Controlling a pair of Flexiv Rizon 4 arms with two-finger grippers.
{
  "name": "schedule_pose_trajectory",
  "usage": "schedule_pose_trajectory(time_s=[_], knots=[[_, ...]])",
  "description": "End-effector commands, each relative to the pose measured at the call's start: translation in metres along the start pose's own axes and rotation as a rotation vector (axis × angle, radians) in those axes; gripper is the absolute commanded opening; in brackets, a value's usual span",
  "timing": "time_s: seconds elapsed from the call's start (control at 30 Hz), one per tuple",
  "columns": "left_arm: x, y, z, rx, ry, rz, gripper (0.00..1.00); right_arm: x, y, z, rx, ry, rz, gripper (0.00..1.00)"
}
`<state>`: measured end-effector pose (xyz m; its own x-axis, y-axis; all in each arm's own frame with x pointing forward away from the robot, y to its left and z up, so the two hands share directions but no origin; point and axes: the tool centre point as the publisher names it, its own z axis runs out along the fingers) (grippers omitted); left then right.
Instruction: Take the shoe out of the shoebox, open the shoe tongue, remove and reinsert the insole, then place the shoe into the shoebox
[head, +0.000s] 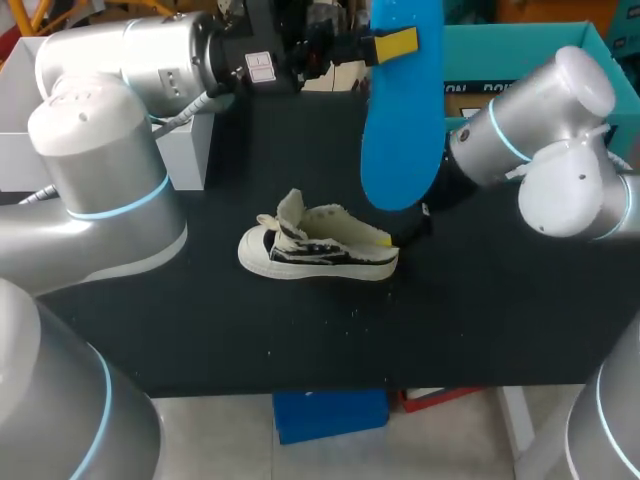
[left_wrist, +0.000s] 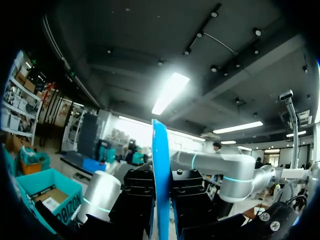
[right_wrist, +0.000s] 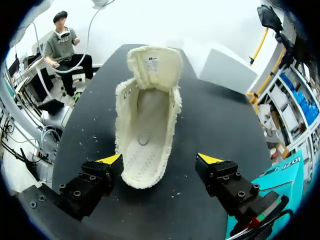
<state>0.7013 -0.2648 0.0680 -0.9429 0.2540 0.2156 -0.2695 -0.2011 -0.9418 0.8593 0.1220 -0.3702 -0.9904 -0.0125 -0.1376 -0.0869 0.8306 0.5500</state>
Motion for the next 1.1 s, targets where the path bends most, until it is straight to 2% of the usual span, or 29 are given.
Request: schedule_pose_trajectory(time_s=[0.03,0.27,0.47,0.83,1.1], knots=[[0.001,0.001,0.001,0.0,-0.004,0.001,0.0,-0.005,0.017,0.01,0.403,0.009,-0.026,0.84],[0.001,0.001,0.001,0.0,-0.004,0.001,0.0,-0.007,0.038,0.022,0.472,0.025,-0.057,0.72],[0.001,0.001,0.001,0.0,-0.004,0.001,0.0,-0.006,0.045,0.033,0.543,0.046,-0.067,0.65],[0.001,0.001,0.001,0.0,-0.004,0.001,0.0,-0.003,0.049,0.057,0.56,0.085,-0.051,0.65],[0.001,0.001,0.001,0.0,-0.004,0.001,0.0,-0.005,0.054,0.064,0.565,0.106,-0.049,0.64]])
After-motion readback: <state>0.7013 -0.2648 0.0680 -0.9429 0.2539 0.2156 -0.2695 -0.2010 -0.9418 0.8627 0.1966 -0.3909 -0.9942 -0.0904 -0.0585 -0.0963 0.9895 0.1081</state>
